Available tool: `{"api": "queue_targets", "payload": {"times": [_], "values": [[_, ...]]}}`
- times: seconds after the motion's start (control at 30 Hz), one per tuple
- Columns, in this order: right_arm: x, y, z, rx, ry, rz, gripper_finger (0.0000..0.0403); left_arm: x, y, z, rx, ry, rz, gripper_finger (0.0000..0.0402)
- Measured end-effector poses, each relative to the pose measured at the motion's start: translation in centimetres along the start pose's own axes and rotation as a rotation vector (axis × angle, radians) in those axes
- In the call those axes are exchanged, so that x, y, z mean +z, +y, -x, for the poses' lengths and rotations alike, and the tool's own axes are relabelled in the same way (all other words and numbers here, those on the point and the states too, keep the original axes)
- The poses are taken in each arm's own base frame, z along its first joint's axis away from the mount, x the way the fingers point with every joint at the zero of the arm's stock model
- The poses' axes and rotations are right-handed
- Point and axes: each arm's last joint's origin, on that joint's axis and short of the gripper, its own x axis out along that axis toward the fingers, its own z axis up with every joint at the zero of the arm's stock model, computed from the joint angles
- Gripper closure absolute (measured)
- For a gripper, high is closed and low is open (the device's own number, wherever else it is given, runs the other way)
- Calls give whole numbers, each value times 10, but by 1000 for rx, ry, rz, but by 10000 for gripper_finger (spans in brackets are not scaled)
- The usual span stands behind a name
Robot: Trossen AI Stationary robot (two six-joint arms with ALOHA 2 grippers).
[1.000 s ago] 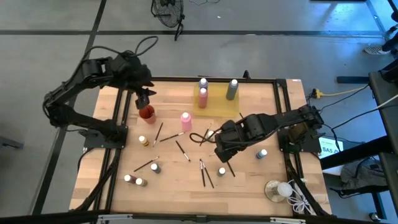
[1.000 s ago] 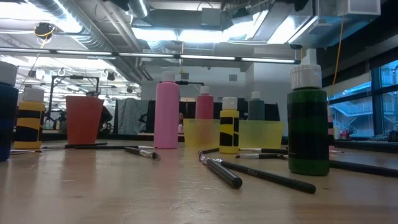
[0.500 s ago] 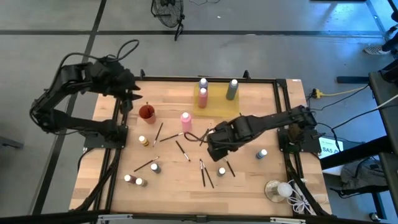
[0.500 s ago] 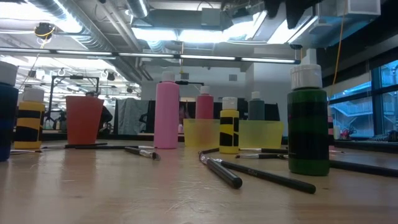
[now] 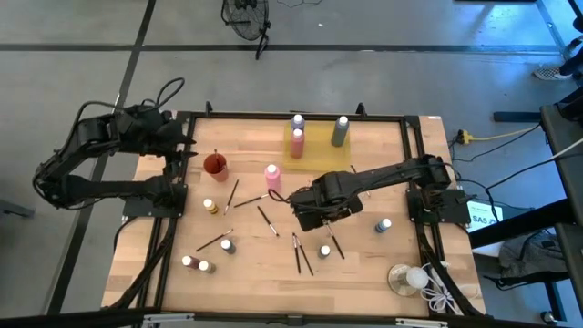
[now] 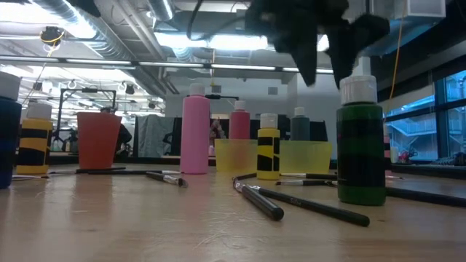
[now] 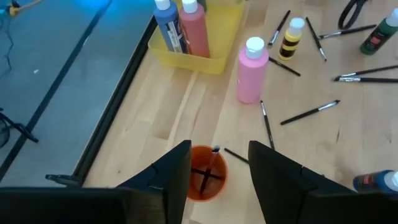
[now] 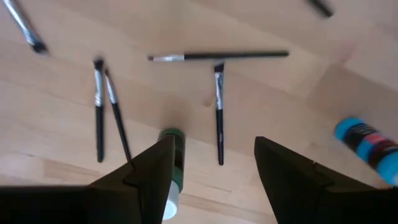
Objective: Pick & Place Paint Supplies
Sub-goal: Put the silver paint brush into the orange cup
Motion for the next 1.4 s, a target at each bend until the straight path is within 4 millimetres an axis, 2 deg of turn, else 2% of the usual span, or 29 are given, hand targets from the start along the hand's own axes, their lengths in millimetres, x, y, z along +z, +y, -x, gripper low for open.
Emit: {"api": "queue_targets", "payload": {"times": [0.23, 0.4, 0.73, 1.4], "values": [[5, 6, -36, 92, 13, 41, 178, -5, -1, 5, 5, -38, -23, 249], [10, -3, -58, 47, 18, 37, 178, -5, -1, 5, 5, -42, -25, 250], [11, -6, -88, 103, 33, 44, 178, -1, 0, 5, 12, -81, -50, 253], [13, -14, -98, 46, -42, 15, 178, 1, 0, 5, 17, -107, -65, 254]]}}
